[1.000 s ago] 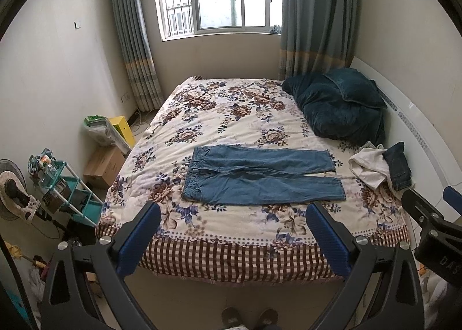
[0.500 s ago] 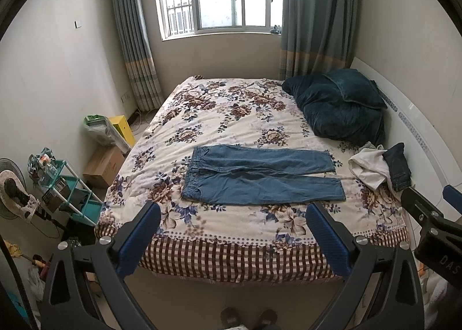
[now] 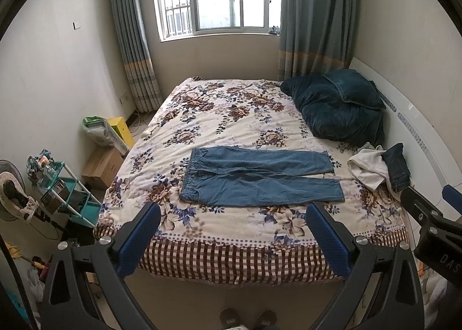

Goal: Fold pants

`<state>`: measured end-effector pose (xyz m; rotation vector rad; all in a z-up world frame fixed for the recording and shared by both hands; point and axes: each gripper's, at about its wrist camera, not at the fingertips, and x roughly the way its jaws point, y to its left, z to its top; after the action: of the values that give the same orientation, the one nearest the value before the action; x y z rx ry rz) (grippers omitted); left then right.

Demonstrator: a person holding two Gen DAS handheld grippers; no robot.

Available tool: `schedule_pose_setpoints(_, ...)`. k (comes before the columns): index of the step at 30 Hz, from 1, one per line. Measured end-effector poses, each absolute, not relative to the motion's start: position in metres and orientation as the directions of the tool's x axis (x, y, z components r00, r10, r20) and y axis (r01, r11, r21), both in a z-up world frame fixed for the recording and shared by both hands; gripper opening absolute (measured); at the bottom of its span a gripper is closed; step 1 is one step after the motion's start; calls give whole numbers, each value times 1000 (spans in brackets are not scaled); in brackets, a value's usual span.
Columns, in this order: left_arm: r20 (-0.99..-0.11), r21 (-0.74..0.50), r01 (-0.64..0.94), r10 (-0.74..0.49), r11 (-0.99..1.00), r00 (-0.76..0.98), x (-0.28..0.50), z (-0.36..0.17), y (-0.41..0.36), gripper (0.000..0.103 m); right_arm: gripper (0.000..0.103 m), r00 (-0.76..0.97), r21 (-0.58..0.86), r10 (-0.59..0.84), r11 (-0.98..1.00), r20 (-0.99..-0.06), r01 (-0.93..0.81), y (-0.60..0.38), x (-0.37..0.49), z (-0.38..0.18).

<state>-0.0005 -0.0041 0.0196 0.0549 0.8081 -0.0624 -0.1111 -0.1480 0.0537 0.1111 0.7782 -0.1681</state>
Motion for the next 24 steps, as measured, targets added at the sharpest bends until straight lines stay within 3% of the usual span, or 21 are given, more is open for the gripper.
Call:
schedule_pose_setpoints(15, -736, 34, 28, 6, 999, 676, 9, 3, -9, 103, 103, 697, 49, -104, 980, -710, 195, -149, -104, 44)
schedule_pose_setpoints(24, -750, 78, -32, 80, 996, 656, 51, -35, -36, 103, 103, 652, 46, -89, 981, -753, 187, -167, -54, -7)
